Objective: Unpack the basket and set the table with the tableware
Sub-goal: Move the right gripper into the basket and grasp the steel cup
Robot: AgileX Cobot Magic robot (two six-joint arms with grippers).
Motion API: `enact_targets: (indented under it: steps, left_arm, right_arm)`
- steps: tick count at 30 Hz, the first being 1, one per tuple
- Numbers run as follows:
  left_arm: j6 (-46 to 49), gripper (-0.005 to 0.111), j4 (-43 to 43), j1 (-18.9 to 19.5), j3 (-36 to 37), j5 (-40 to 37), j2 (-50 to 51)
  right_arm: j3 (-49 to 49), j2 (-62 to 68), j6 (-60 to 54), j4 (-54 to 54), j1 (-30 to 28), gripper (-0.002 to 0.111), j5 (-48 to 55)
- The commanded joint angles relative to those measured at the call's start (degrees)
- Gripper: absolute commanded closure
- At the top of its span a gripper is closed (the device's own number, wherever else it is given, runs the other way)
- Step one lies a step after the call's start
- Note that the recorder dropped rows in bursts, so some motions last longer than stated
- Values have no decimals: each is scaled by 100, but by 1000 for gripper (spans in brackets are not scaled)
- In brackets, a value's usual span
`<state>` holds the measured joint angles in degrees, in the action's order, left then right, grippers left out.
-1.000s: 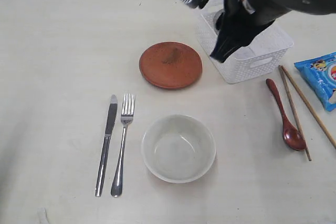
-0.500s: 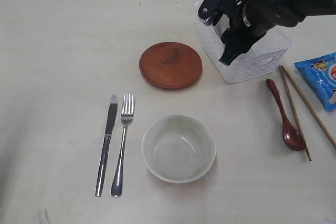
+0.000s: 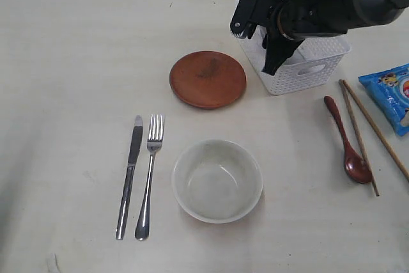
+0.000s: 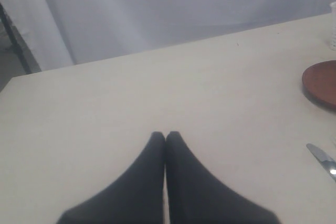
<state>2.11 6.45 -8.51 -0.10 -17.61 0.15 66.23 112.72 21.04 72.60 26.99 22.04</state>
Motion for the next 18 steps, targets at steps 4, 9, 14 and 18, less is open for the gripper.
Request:
enact_targets:
  steps: [4, 9, 14, 18]
  left_arm:
    - [-20, 107, -68, 31, 10, 45, -15]
    - [-20, 107, -68, 31, 10, 45, -15]
    - [-20, 107, -68, 31, 10, 45, -15]
    - [-20, 107, -68, 31, 10, 45, -15]
  right_arm:
    - [35, 15, 429, 236, -26, 60, 245]
    - [35, -179, 592, -342, -197, 60, 369]
    - [-54, -497, -48, -1412, -547, 60, 425]
    - [-394, -804, -323, -1620, -772, 60, 354]
